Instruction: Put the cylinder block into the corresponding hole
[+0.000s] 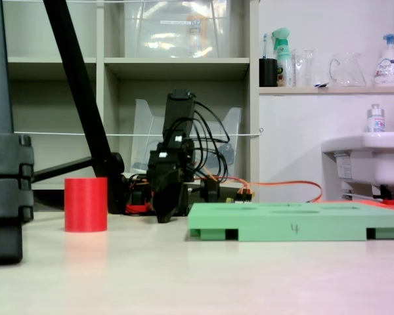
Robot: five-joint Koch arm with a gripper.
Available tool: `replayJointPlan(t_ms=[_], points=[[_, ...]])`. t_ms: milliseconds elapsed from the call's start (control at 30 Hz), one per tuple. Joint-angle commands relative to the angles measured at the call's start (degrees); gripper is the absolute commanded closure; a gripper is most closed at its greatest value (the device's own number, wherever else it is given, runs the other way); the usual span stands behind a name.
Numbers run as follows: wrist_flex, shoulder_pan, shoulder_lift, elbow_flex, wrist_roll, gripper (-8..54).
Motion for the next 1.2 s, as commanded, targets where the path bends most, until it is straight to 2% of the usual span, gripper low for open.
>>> replayJointPlan(t_ms=[0, 267, 333, 367, 500, 567, 633, 767, 967, 1033, 1100, 1167], points=[[1.1, -4.7, 3.9, 3.6, 1.5, 11.0], [1.2, -6.9, 4.0, 3.6, 1.6, 11.1], [0.7, -7.6, 4.0, 3.7, 3.5, 8.8], [-0.5, -7.3, 4.0, 3.8, 9.1, 7.8], [-24.1, -6.9, 4.0, 3.9, 50.8, 7.7], [-38.1, -5.8, 4.0, 3.8, 65.5, 10.7], [-49.1, -4.7, 4.0, 3.7, 74.7, 11.7], [-53.1, -1.9, 4.0, 3.2, 87.1, 13.4], [-46.4, 1.5, 1.1, 2.9, 89.9, 14.2], [-46.6, 2.1, -2.4, 1.2, 90.8, 11.2], [-52.9, 2.6, -11.9, -1.1, 90.9, 4.7], [-69.1, 3.2, -27.1, -2.1, 91.0, -0.7]])
